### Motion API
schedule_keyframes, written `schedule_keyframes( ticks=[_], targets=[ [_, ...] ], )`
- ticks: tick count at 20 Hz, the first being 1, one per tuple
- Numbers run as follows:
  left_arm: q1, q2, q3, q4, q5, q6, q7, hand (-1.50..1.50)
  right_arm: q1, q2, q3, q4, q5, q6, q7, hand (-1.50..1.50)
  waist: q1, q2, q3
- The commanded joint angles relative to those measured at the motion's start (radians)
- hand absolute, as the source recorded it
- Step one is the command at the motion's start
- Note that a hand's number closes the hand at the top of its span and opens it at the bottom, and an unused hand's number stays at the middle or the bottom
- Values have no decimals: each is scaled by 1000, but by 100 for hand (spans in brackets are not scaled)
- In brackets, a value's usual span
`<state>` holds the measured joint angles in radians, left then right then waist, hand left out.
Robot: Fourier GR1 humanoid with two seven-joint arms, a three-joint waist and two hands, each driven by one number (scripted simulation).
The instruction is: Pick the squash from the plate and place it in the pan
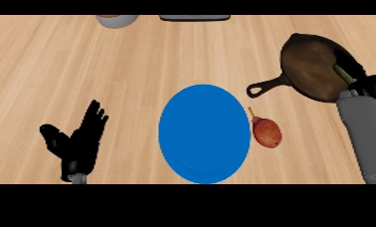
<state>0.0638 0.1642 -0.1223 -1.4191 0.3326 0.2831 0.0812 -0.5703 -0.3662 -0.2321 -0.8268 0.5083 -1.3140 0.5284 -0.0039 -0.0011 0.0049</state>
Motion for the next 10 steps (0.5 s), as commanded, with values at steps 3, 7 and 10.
schedule_keyframes(
  ticks=[3,7,10],
  targets=[
    [46,19,4,-57,8,-22,28,0,173,113,80,-291,-160,-46,-176,-150,13,2,-2],
    [7,-32,-13,14,-45,-1,1,0,209,187,120,-323,-110,-67,-200,-150,5,1,-5],
    [-4,-52,3,29,-57,-1,-21,0,176,227,93,-279,-91,-109,-209,-150,7,2,-5]
  ],
)
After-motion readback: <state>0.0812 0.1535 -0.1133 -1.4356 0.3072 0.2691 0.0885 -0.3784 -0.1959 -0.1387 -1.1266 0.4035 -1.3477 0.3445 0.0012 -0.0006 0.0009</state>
